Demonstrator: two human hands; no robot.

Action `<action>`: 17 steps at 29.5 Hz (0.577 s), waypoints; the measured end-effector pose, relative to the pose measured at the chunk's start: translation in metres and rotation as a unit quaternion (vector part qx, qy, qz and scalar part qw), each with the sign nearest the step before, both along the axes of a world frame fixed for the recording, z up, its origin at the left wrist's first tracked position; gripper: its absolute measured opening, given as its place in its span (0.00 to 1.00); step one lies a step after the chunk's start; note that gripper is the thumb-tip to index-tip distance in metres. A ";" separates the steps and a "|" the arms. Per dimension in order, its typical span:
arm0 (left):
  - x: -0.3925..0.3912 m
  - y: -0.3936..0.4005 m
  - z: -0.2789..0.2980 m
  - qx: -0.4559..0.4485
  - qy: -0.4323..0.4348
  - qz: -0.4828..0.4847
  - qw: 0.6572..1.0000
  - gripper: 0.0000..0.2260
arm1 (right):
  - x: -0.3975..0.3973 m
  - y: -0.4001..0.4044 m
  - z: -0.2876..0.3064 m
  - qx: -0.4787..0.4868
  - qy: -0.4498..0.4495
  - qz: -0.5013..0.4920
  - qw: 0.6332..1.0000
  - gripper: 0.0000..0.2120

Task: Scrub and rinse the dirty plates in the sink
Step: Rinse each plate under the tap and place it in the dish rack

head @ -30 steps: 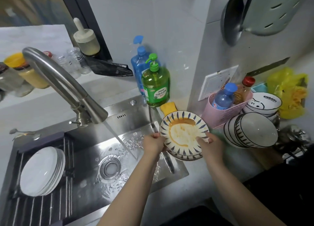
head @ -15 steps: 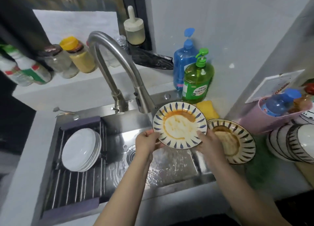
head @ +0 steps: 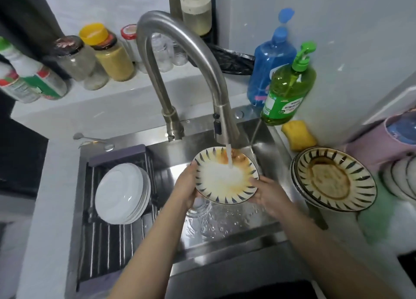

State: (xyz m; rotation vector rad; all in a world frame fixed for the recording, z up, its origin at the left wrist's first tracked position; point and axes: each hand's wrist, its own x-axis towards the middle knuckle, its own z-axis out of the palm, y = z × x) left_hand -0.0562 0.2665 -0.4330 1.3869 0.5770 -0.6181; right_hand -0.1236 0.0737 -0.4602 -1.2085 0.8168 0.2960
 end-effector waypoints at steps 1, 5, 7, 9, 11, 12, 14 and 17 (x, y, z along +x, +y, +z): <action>0.001 -0.002 -0.002 0.029 -0.022 -0.006 0.999 0.14 | 0.001 0.004 -0.002 -0.013 0.009 0.007 1.000 0.10; -0.009 -0.004 -0.001 0.235 -0.176 -0.075 0.953 0.15 | 0.000 0.021 -0.009 -0.243 0.018 0.152 0.958 0.17; -0.012 -0.003 -0.001 0.299 -0.207 -0.091 0.927 0.16 | -0.003 0.035 -0.005 -0.317 -0.027 0.220 0.922 0.21; -0.012 -0.001 -0.006 0.315 -0.208 -0.098 0.921 0.16 | -0.003 0.051 -0.003 -0.303 -0.082 0.248 0.917 0.21; -0.013 0.000 -0.007 0.315 -0.213 -0.098 0.920 0.16 | 0.002 0.066 -0.006 -0.276 -0.109 0.278 0.914 0.21; -0.014 -0.001 -0.009 0.309 -0.221 -0.100 0.920 0.16 | 0.007 0.072 -0.008 -0.278 -0.106 0.298 0.907 0.22; -0.017 -0.004 -0.010 0.300 -0.231 -0.104 0.920 0.16 | 0.018 0.083 -0.013 -0.297 -0.093 0.339 0.888 0.23; -0.018 -0.008 -0.018 0.251 -0.207 -0.064 0.944 0.15 | 0.022 0.095 -0.011 -0.351 -0.111 0.419 0.830 0.24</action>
